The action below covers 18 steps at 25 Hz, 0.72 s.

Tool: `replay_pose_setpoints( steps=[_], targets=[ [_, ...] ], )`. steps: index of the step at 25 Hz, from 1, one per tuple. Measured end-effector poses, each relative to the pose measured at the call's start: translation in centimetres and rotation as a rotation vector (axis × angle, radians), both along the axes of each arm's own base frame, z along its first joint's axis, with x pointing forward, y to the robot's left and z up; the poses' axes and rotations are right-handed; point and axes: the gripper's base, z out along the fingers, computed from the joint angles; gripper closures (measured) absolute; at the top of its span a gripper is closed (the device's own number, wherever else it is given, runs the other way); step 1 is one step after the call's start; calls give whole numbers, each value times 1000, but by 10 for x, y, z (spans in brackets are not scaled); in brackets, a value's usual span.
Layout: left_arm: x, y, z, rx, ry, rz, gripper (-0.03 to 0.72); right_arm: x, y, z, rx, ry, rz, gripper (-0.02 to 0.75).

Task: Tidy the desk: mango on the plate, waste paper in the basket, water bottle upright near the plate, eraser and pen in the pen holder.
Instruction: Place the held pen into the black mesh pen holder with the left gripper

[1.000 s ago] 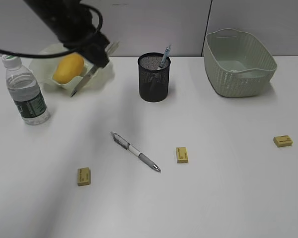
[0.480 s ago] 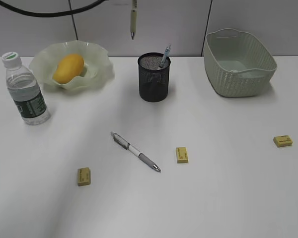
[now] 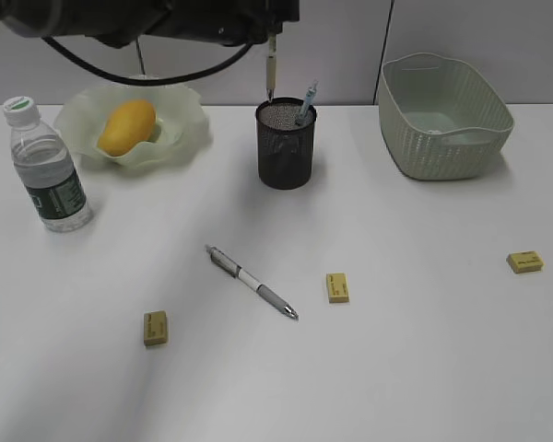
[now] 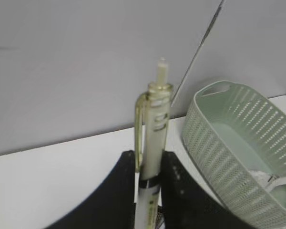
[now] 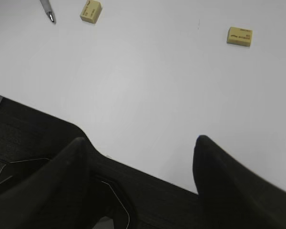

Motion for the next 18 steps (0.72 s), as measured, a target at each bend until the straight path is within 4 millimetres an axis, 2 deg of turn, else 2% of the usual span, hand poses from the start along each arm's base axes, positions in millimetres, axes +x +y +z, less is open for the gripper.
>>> replay_pose_setpoints(
  steps=[9,12,18],
  targets=[
    [8,-11,-46,33,43,17,560,0,0,0,0,0,0,198],
    [9,-12,-52,39,55,16,528,0,0,0,1,-1,0,198],
    [9,-12,-52,36,56,17,277,0,0,0,2,-6,0,199]
  ],
)
